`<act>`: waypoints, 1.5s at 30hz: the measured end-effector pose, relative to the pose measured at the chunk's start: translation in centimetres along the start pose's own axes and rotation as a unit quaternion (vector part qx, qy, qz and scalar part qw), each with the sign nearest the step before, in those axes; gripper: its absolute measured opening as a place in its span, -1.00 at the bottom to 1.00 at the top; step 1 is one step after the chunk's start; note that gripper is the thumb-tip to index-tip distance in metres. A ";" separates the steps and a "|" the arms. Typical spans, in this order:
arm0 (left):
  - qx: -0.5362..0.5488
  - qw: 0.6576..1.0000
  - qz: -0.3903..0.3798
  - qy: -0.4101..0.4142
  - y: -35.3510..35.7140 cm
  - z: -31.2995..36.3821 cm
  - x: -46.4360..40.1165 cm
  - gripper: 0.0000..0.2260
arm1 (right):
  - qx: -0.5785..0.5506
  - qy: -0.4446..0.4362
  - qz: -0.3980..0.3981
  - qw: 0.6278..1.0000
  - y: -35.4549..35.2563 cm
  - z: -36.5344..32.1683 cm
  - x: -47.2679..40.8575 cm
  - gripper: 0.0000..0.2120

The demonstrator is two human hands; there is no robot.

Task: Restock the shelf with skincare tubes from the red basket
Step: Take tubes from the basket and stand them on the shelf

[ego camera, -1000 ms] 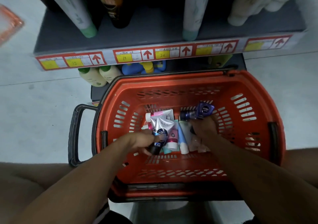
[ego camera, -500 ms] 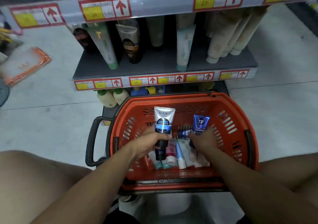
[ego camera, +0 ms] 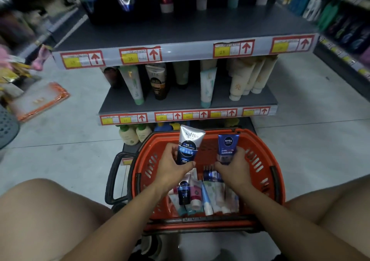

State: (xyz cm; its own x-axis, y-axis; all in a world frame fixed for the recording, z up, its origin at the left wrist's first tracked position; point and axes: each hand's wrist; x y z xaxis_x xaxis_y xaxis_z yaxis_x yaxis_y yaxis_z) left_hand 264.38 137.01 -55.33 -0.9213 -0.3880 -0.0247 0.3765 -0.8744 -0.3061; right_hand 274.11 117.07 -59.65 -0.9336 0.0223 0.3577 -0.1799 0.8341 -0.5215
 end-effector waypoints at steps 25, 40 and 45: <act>-0.031 0.970 0.162 0.177 -6.3 11.4 -3.8 -0.57 | -0.072 -0.223 0.075 0.969 -2.9 -16.4 4.6 -0.22; -0.118 0.927 0.257 0.247 -16.5 18.4 -11.8 -0.48 | -0.099 -0.318 0.092 0.938 -1.5 -32.4 3.2 -0.26; -0.135 0.920 0.270 0.250 -18.6 19.4 -14.6 -0.45 | -0.087 -0.332 0.093 0.935 -0.2 -36.3 1.7 -0.24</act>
State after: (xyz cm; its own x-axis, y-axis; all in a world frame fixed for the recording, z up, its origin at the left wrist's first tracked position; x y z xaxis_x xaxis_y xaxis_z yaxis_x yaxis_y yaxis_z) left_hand 272.69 153.24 -30.82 -0.5615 -0.5036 -0.6566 0.8171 -0.4627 -0.3438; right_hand 283.84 136.95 -30.82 -0.9408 -0.1228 -0.3159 0.0037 0.9282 -0.3720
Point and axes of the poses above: each hand's wrist, its own x-axis away from the middle knuckle, its own y-axis out of the palm, z = x × y, and after that the axes turned 14 degrees about y, right-handed
